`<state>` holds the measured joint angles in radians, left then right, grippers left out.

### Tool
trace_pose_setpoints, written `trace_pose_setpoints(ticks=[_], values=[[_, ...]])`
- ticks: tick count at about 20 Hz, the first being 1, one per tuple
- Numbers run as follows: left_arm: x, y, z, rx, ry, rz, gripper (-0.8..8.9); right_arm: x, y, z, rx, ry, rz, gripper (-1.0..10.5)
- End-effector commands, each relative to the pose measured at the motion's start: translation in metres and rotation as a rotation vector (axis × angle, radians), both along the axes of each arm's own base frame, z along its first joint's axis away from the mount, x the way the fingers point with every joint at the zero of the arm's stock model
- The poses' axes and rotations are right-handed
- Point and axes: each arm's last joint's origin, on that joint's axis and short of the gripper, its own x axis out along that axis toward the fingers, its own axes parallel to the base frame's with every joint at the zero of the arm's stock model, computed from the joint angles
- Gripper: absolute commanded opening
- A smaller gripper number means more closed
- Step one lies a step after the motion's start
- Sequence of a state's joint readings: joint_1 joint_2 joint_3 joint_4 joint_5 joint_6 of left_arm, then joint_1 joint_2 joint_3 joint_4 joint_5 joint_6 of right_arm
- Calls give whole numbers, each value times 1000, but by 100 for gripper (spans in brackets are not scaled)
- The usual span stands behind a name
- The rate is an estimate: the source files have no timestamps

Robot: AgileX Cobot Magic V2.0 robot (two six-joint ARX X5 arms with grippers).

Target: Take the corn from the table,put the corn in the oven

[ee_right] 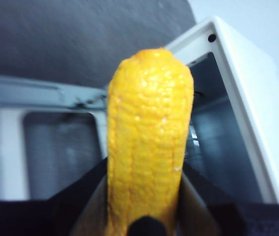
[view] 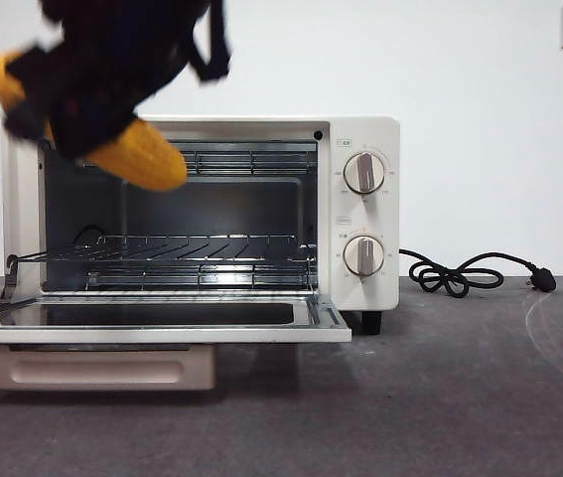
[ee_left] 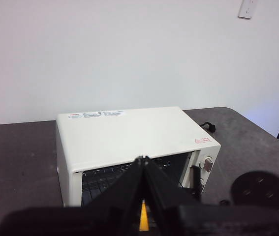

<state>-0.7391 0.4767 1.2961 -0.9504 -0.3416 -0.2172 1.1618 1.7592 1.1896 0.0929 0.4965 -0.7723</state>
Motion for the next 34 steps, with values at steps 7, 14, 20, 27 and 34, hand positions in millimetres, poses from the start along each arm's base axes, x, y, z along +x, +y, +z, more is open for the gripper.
trace_pose_setpoints(ticks=[7, 14, 20, 27, 34], values=[[0, 1, -1, 24, -7, 21, -5, 35, 8, -31, -68, -156, -108, -12], [0, 1, -1, 41, -13, 20, -5, 59, -2, -39, -112, -172, -159, -12], [0, 1, -1, 42, -14, 20, -5, 71, -12, -44, -144, -149, -180, 12], [0, 1, -1, 48, -12, 18, -5, 79, -18, -50, -178, -116, -199, 107], [-1, 1, -4, 67, 10, 17, -5, 79, -19, -51, -155, -97, -233, 293]])
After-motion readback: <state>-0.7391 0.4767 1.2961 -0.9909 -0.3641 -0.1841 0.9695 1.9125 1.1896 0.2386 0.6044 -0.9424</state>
